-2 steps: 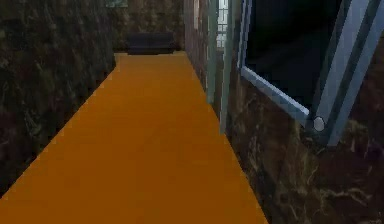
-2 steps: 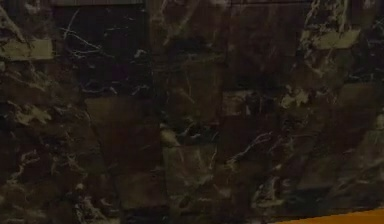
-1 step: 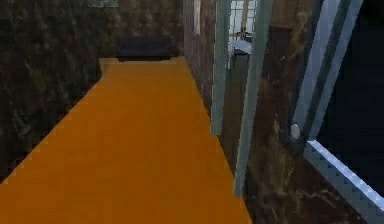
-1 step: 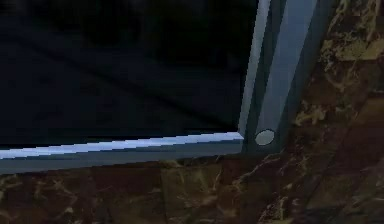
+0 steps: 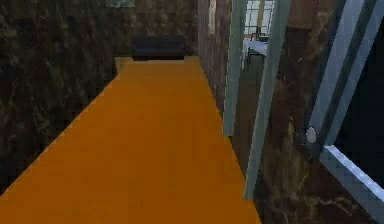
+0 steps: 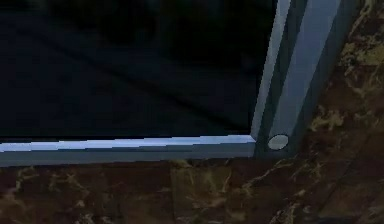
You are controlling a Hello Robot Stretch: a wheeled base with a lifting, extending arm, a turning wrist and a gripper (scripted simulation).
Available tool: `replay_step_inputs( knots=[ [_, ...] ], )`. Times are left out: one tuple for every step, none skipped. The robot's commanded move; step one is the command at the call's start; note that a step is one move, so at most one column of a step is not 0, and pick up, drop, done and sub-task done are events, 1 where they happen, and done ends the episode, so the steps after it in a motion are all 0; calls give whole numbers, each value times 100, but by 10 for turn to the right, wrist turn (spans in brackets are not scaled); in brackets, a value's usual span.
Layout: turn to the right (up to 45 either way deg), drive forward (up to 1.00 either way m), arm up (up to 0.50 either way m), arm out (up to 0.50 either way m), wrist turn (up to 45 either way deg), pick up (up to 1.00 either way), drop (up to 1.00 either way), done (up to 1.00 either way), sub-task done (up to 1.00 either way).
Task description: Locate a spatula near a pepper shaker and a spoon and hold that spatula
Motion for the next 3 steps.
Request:
replay_step_inputs(
  knots=[
    [0,80,0,0,0,0,0,0,0],
    [60,0,0,0,0,0,0,0,0],
    [0,65,0,0,0,0,0,0,0]
  ],
)
